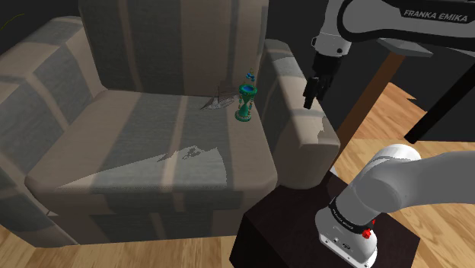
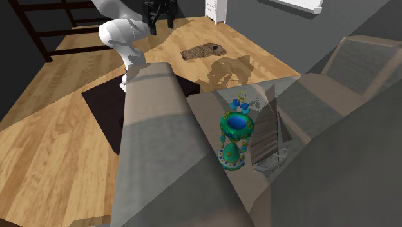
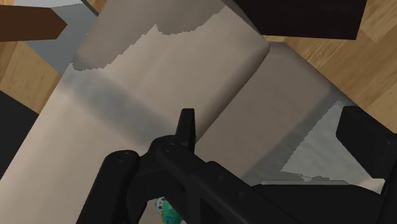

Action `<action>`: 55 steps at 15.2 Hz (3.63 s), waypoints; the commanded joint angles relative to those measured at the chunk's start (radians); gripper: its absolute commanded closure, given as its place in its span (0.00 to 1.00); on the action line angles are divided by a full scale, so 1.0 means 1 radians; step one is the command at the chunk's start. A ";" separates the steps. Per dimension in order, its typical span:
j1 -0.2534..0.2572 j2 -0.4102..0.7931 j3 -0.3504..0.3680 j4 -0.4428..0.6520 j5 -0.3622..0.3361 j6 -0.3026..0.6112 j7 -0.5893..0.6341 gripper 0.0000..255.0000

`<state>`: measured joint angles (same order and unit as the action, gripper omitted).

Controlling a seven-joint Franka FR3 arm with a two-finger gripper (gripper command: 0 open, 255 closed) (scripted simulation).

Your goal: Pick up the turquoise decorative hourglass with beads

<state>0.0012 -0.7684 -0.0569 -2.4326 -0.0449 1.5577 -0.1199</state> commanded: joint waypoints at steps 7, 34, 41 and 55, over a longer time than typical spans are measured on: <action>0.005 0.223 -0.049 0.118 -0.039 0.126 -0.090 0.00; -0.023 1.179 -0.118 1.074 0.026 0.213 -0.426 0.00; -0.022 1.181 -0.117 1.002 0.026 0.287 -0.422 0.00; -0.023 1.179 -0.118 1.052 0.026 0.235 -0.425 1.00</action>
<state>-0.0224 0.4137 -0.1750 -1.3902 -0.0180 1.8048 -0.5455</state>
